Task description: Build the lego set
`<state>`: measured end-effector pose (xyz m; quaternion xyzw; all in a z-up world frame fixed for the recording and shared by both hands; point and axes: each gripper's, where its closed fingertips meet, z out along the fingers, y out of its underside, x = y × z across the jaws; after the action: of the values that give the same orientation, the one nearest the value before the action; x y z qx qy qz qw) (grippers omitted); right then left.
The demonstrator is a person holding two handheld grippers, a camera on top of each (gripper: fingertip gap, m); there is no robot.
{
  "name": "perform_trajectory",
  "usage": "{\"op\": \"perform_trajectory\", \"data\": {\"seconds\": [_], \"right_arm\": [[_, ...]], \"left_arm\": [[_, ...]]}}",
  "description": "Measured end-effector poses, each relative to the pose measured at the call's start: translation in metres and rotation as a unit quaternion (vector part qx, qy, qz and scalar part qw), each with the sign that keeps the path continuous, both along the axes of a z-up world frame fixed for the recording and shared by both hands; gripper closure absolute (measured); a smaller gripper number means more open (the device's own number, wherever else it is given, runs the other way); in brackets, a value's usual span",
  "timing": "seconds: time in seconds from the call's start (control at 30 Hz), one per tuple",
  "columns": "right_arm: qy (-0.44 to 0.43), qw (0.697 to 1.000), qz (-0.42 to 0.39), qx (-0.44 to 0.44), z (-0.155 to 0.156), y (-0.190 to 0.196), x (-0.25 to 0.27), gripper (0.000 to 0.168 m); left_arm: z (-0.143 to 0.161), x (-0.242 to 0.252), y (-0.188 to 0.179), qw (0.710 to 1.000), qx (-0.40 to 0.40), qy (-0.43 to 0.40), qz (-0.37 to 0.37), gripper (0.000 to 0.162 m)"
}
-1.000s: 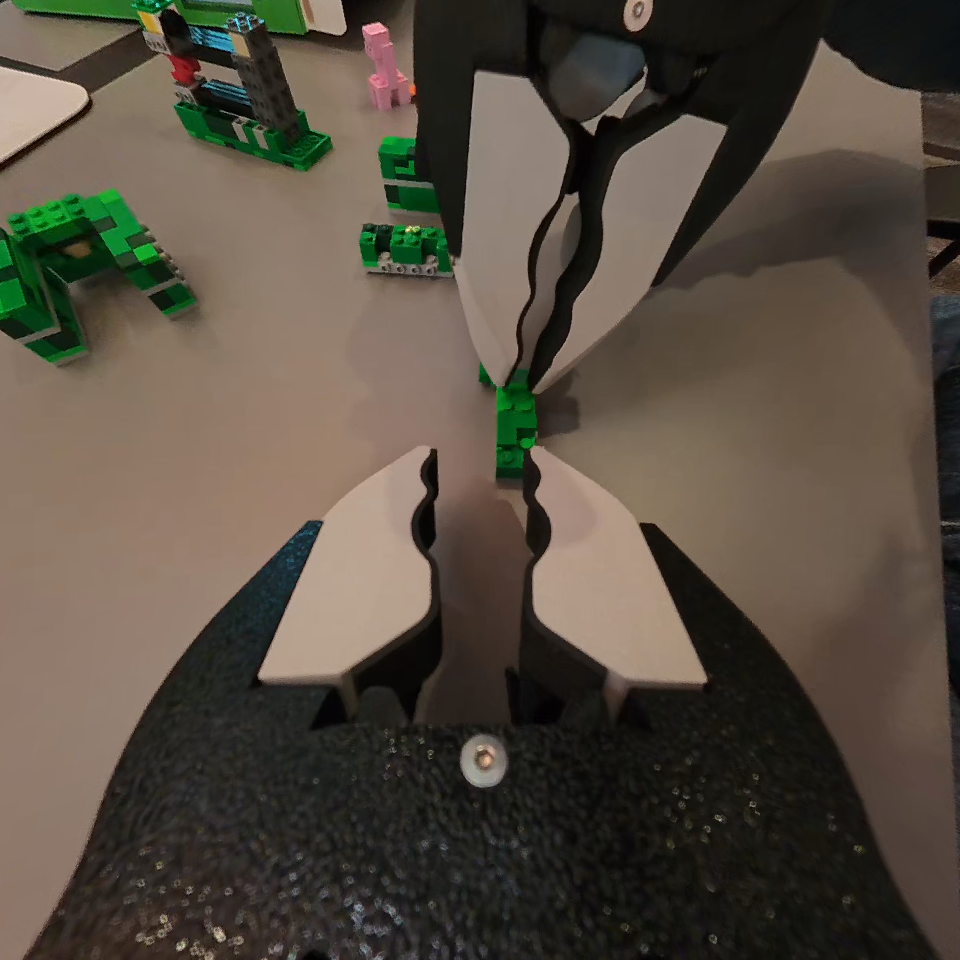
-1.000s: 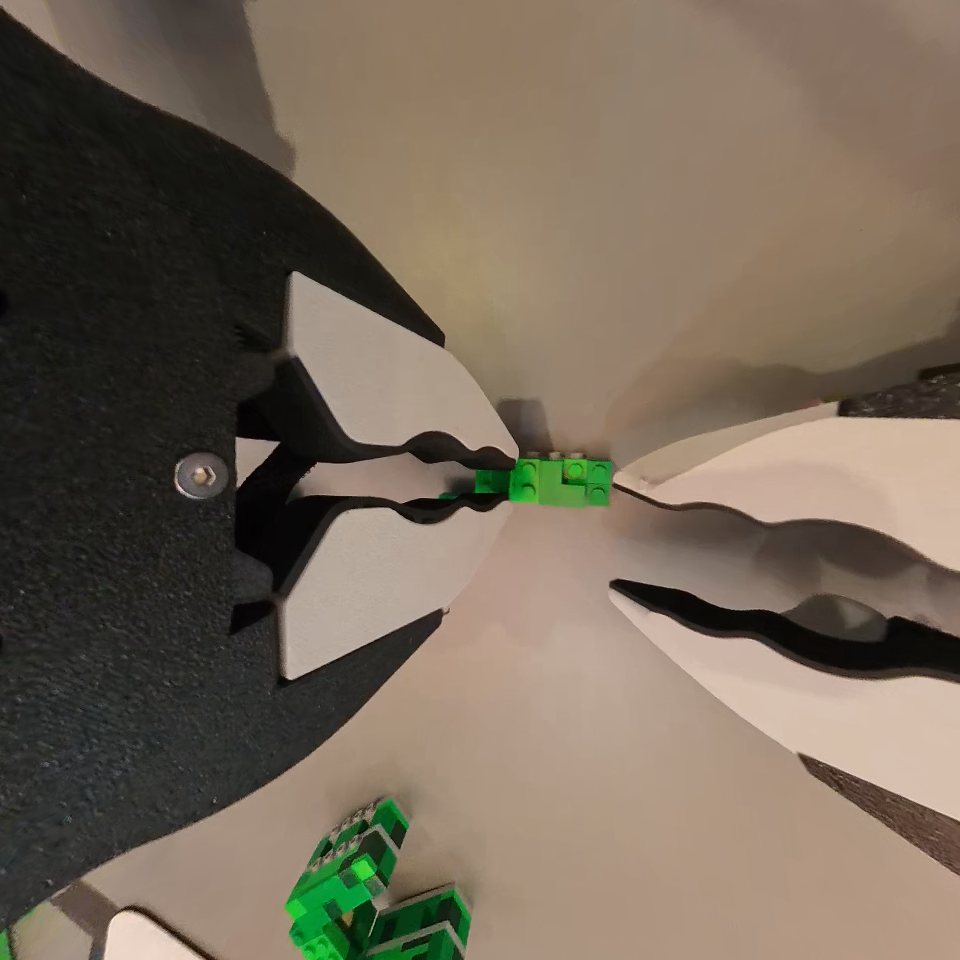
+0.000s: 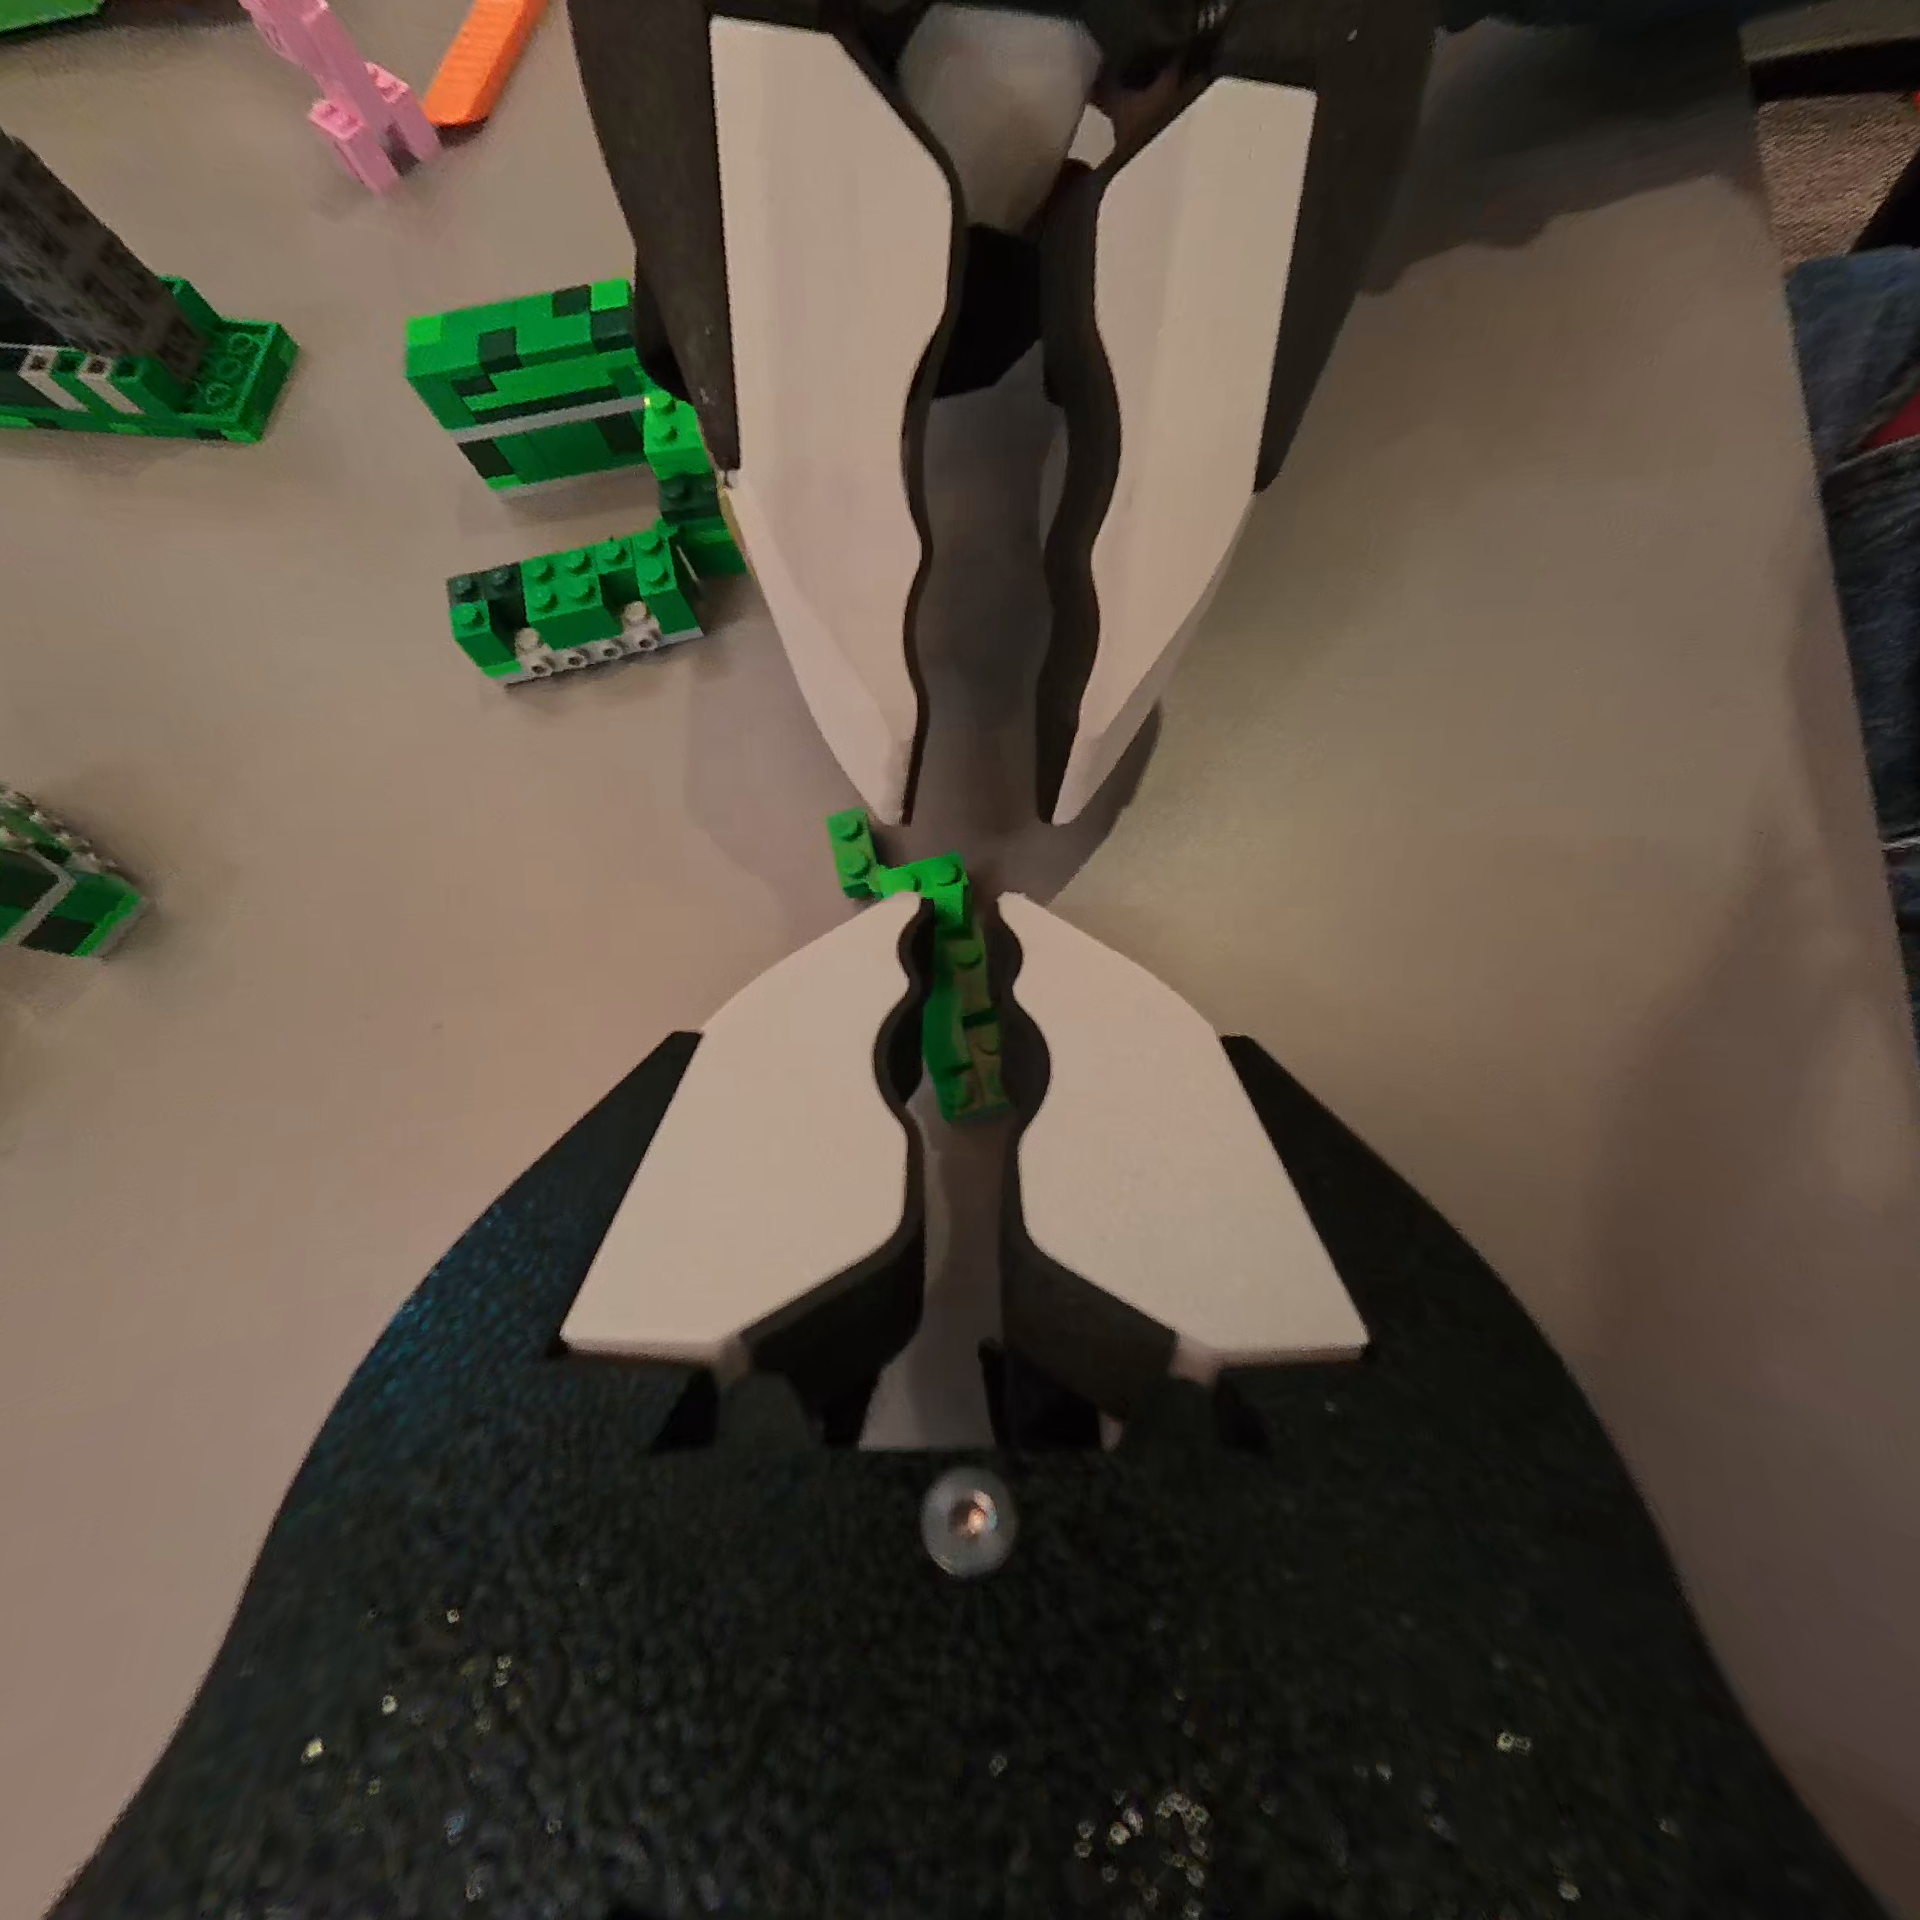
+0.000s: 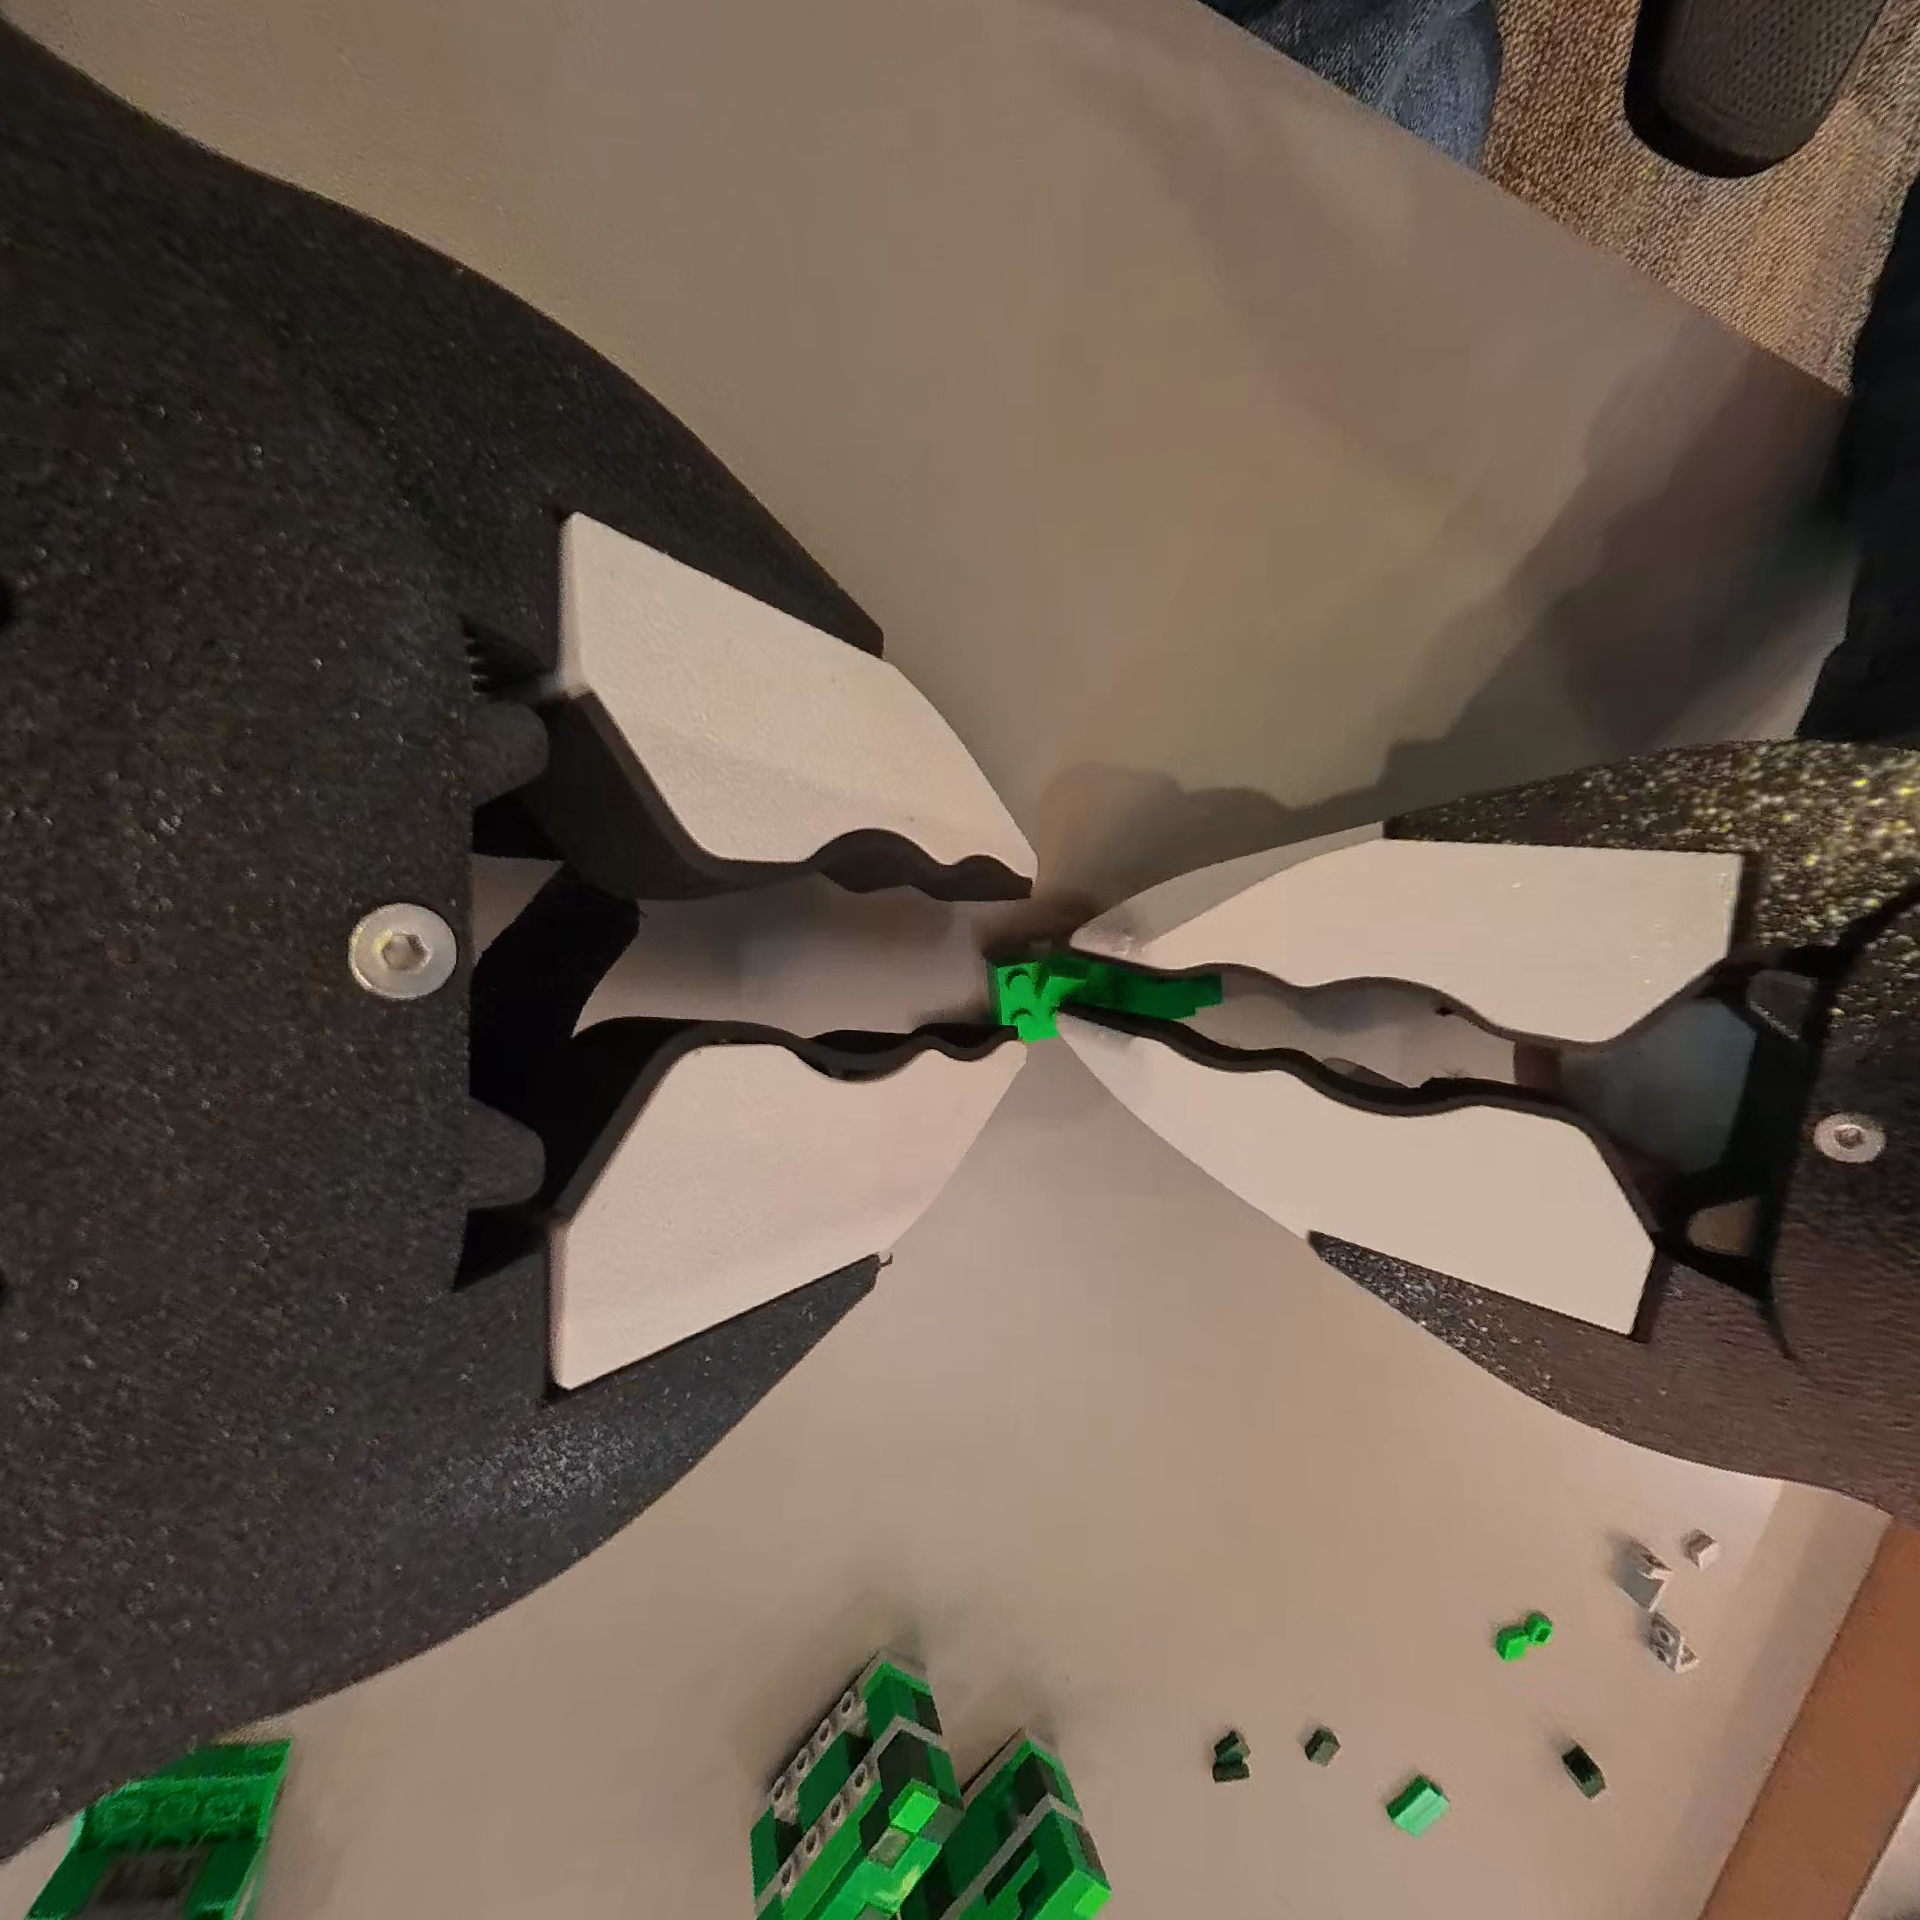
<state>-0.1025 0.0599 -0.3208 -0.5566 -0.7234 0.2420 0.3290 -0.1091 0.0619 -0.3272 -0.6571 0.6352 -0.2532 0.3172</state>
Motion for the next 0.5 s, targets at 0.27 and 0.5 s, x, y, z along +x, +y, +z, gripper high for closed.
{"op": "perform_trajectory", "data": {"seconds": [0.27, 0.5], "right_arm": [[0.000, 1.000, -0.006, 0.007, -0.002, 0.003, 0.001, 0.146], [0.015, 1.000, 0.004, -0.003, 0.001, -0.002, 0.000, 0.148]], "left_arm": [[-0.001, 0.002, 0.003, 1.000, 0.014, -0.004, 0.014, 0.157], [0.003, 0.001, -0.007, 1.000, -0.019, -0.018, -0.001, 0.155]]}}
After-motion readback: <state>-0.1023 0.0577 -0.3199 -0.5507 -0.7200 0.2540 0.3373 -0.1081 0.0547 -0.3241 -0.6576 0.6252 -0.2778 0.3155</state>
